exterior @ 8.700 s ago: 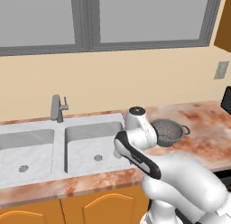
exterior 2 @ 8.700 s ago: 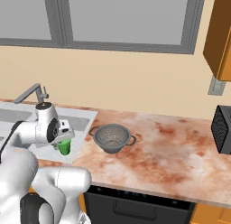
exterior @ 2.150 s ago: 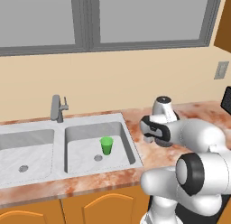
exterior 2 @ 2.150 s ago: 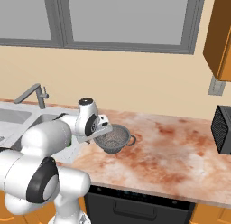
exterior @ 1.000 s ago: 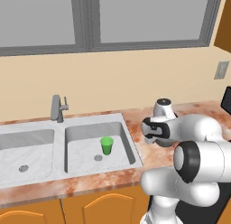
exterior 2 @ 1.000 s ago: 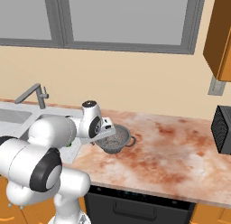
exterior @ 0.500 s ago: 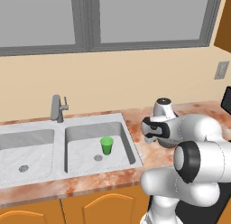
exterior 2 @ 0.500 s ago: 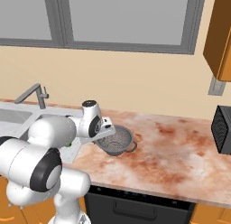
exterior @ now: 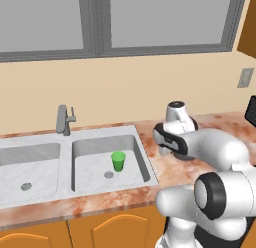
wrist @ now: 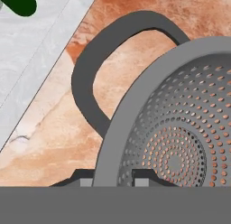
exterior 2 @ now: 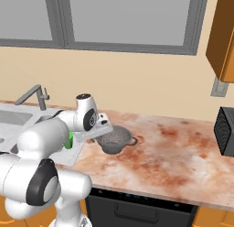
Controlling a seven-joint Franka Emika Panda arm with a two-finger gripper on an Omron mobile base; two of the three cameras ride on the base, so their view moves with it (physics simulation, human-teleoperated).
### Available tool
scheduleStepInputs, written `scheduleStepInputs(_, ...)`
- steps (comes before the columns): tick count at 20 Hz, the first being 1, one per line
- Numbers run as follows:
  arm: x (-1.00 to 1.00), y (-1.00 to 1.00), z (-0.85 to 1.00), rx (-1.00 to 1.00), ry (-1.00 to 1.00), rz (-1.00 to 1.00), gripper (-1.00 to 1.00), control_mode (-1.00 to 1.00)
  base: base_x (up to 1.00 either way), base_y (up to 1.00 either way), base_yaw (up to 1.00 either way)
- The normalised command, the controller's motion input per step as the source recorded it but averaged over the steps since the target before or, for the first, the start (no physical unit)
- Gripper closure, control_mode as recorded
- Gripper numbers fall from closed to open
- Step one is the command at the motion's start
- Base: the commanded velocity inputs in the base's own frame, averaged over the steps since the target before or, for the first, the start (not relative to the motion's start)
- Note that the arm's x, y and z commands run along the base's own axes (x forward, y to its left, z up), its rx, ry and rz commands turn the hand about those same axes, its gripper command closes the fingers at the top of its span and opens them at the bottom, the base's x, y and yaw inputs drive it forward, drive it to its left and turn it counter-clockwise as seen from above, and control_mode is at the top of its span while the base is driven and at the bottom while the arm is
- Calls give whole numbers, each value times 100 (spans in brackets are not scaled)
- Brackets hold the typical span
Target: Place the colander in the left basin and the cup in the right basin of the sink.
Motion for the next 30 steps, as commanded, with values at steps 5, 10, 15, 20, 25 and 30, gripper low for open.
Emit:
scheduleStepInputs(5,-16,18,45,-10,6,-2,100,-100,0,0,0)
scheduleStepInputs(10,-14,11,26,-8,2,-1,100,-100,0,0,0)
scheduleStepInputs(15,0,-2,0,0,0,0,100,-100,0,0,0)
scheduleStepInputs(20,0,0,0,0,0,0,100,100,0,0,0)
scheduleStepInputs(25,0,0,0,0,0,0,100,100,-7,8,0)
scheduleStepInputs(30,0,0,0,0,0,0,100,100,-29,47,-1)
